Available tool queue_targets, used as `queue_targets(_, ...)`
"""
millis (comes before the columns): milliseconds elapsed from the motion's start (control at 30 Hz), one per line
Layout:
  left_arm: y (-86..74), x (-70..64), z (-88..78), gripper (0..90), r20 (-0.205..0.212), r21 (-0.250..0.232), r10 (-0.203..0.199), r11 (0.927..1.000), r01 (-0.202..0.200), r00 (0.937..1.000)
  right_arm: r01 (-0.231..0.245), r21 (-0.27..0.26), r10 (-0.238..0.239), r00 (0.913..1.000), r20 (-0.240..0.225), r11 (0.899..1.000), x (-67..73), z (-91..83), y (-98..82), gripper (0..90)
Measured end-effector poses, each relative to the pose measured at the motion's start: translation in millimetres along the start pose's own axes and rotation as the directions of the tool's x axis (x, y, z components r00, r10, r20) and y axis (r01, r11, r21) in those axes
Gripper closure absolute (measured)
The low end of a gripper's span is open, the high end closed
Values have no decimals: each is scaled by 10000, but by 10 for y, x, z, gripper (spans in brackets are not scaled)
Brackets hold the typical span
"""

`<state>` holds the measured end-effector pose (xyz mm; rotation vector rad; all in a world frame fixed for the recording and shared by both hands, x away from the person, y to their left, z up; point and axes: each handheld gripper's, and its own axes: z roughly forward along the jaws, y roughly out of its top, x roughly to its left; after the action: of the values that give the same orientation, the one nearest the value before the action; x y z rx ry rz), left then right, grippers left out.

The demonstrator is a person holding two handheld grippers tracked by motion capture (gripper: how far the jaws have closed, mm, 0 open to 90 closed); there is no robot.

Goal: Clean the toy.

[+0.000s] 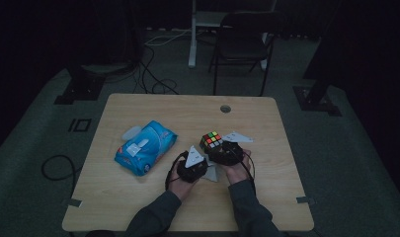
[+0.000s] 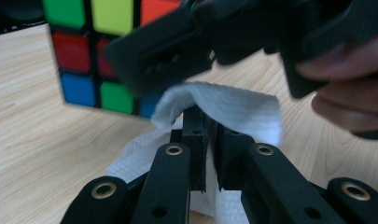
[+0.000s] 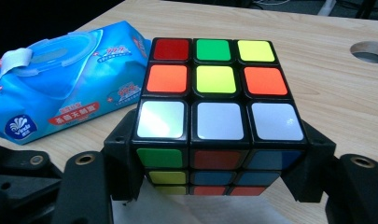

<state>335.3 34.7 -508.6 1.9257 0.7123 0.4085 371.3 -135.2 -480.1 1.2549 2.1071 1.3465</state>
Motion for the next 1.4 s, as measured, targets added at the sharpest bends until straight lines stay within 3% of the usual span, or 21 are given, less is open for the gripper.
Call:
queue_targets(533,10,-9,69,850,-106,-321,-257,9992,253,9996,23,-74,-24,9997,-240,10000,72,16,9,344)
queue_targets(867,-17,-12,74,851,-172,-215,-238,9995,234,9996,-29,-116,26,9998,-198,9999,51,-2,17,344)
queue_targets(1400,28,0,79,853,-16,-444,-419,9981,418,9991,-56,-116,53,9996,-259,9999,65,9,13,344)
